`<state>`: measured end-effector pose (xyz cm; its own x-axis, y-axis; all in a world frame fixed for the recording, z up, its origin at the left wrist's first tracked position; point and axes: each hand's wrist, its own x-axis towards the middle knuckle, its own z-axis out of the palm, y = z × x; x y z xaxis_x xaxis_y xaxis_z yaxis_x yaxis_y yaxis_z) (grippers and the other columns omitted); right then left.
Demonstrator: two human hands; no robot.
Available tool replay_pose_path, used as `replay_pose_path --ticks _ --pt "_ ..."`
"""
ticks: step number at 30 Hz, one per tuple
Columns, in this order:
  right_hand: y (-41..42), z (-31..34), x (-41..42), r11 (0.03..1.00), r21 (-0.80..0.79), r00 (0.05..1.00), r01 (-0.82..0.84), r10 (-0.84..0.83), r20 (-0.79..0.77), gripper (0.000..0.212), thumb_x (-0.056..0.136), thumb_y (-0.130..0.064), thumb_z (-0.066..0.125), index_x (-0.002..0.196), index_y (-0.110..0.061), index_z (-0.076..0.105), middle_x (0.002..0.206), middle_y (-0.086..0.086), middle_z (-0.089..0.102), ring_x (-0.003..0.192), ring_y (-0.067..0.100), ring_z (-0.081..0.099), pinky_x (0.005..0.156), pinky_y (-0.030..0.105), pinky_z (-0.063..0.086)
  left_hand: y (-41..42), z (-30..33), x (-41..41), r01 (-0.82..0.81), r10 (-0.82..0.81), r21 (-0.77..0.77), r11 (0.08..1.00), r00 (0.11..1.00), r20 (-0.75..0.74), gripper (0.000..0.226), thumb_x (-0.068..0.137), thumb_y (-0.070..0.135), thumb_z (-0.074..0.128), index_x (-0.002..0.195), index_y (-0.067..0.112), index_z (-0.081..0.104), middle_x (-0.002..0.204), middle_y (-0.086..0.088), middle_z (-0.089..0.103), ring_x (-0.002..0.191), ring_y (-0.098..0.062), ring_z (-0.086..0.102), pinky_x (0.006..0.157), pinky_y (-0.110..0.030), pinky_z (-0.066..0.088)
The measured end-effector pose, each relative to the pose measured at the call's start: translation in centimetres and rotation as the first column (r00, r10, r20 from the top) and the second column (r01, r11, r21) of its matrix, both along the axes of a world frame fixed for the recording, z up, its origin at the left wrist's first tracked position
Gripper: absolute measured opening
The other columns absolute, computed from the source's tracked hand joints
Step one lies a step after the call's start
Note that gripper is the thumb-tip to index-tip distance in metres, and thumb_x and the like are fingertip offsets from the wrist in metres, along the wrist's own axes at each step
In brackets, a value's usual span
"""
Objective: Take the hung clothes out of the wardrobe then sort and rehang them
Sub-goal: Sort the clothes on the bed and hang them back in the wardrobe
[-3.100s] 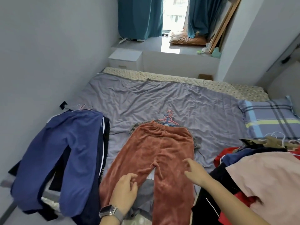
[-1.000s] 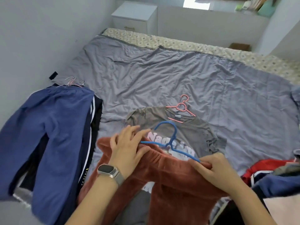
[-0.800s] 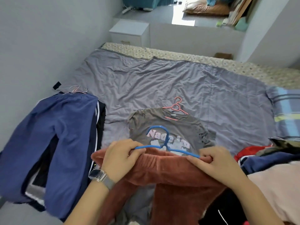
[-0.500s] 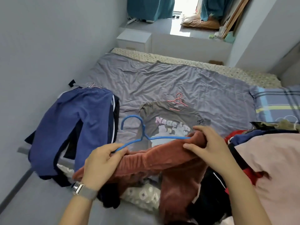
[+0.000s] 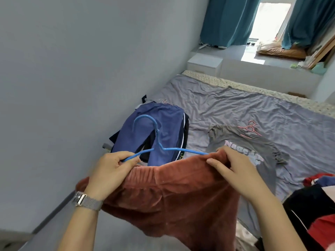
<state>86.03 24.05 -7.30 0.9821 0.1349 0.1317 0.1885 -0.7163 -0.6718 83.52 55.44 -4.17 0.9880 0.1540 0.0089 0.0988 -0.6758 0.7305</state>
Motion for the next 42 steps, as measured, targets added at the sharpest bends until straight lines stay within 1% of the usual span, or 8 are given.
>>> replay_pose_path --ticks 5,11,15,21,25,34,39,42 --pt "2.0 0.8 3.2 0.999 0.042 0.999 0.030 -0.031 0.012 0.048 0.075 -0.066 0.054 0.067 -0.018 0.050 0.059 -0.002 0.052 0.064 0.011 0.051 0.059 0.026 0.038 1.8 2.2 3.0 0.015 -0.017 0.075 0.997 1.000 0.023 0.016 0.083 0.032 0.065 0.068 0.038 0.068 0.070 0.025 0.068 0.071 0.004 0.062 0.065 -0.021 0.045" --pt "6.1 2.3 9.1 0.980 0.193 0.995 0.048 -0.065 0.080 0.026 0.071 -0.060 0.058 0.073 -0.036 0.067 0.054 0.000 0.061 0.059 0.006 0.057 0.065 0.023 0.042 4.9 4.1 6.9 -0.059 0.044 0.166 0.984 0.995 0.091 0.010 0.082 0.046 0.061 0.081 0.041 0.069 0.075 0.022 0.068 0.076 -0.001 0.062 0.074 -0.037 0.050" --pt "11.9 2.9 12.6 0.968 0.250 0.996 0.001 -0.025 0.091 0.005 0.078 -0.036 0.073 0.075 -0.032 0.070 0.061 -0.005 0.065 0.060 0.004 0.059 0.067 0.021 0.045 9.9 5.1 8.8 -0.108 0.083 0.201 0.974 0.988 0.129 0.014 0.075 0.052 0.052 0.080 0.049 0.064 0.071 0.021 0.065 0.071 -0.003 0.061 0.070 -0.038 0.050" --pt "21.9 1.0 18.0 0.963 0.267 0.997 0.035 -0.051 0.054 0.009 0.076 -0.050 0.067 0.076 -0.041 0.064 0.065 -0.018 0.065 0.065 0.003 0.060 0.082 0.045 0.049 19.1 3.0 13.6 -0.135 0.113 0.232 0.963 0.988 0.102 0.017 0.084 0.041 0.062 0.067 0.042 0.064 0.066 0.026 0.060 0.063 -0.002 0.055 0.059 -0.030 0.041" --pt "27.7 0.4 20.8 0.952 0.281 0.990 0.121 -0.134 0.030 0.028 0.070 -0.061 0.061 0.072 -0.033 0.064 0.065 -0.016 0.064 0.067 0.003 0.060 0.083 0.049 0.047 25.5 2.4 18.6 -0.058 0.051 0.238 0.970 0.998 0.034 0.022 0.086 0.034 0.062 0.064 0.037 0.064 0.061 0.021 0.058 0.060 -0.003 0.053 0.060 -0.030 0.042" --pt "28.6 3.7 30.2 0.905 0.322 0.951 0.278 -0.306 0.038 0.012 0.078 -0.033 0.074 0.069 -0.032 0.066 0.066 -0.018 0.068 0.066 -0.004 0.062 0.064 0.018 0.044 27.7 5.8 34.1 0.198 -0.229 0.223 0.955 0.965 0.126 0.008 0.083 0.042 0.063 0.082 0.035 0.066 0.064 0.017 0.058 0.061 0.001 0.051 0.060 -0.027 0.038" --pt "23.9 2.1 34.2 0.869 0.357 0.937 0.342 -0.346 -0.054 0.007 0.078 -0.032 0.075 0.072 -0.030 0.072 0.071 -0.011 0.072 0.071 0.009 0.068 0.074 0.039 0.054 26.9 2.4 40.0 0.341 -0.351 0.242 0.909 0.937 -0.003 0.059 0.068 0.067 0.046 0.118 0.036 0.052 0.109 0.012 0.057 0.101 -0.005 0.053 0.095 -0.030 0.042" --pt "21.7 1.9 37.0 0.849 0.354 0.916 0.393 -0.395 -0.070 0.011 0.074 -0.042 0.076 0.076 -0.032 0.071 0.071 -0.007 0.072 0.073 0.013 0.068 0.076 0.042 0.054 26.5 0.4 42.1 0.344 -0.352 0.232 0.910 0.936 -0.007 0.061 0.068 0.070 0.037 0.114 0.033 0.055 0.105 0.014 0.063 0.099 -0.010 0.058 0.092 -0.037 0.045"
